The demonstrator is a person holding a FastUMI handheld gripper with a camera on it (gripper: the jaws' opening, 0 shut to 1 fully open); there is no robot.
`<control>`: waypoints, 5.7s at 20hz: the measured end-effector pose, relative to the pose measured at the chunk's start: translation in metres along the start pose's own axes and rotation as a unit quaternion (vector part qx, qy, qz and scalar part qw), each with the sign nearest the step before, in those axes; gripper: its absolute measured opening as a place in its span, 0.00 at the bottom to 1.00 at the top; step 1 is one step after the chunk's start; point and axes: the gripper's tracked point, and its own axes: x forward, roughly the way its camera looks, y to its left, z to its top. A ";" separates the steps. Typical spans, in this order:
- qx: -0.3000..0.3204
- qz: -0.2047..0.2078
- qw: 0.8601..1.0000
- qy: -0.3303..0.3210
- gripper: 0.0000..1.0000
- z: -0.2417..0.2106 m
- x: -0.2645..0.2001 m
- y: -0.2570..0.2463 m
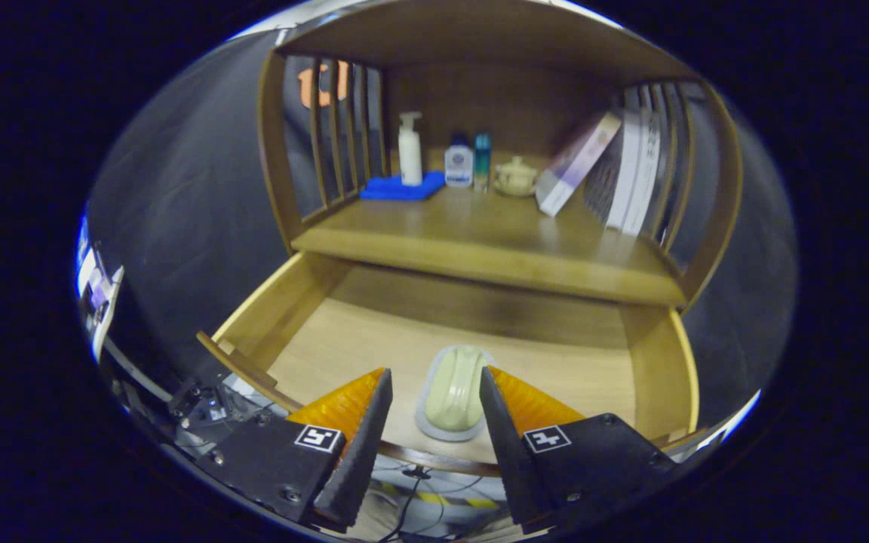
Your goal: Pull open the drawer, take out the items inside it, and place them on the countertop above the cabinet.
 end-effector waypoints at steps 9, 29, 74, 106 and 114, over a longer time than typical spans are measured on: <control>0.014 -0.023 0.989 0.144 0.68 -0.013 0.062 -0.016; 0.028 -0.036 0.988 0.149 0.19 0.017 0.044 -0.031; 0.060 -0.083 0.985 0.140 0.19 0.225 0.118 -0.077; -0.011 -0.033 0.972 -0.232 0.96 0.088 -0.101 -0.019; -0.024 -0.036 0.958 -0.285 0.99 0.021 -0.100 0.008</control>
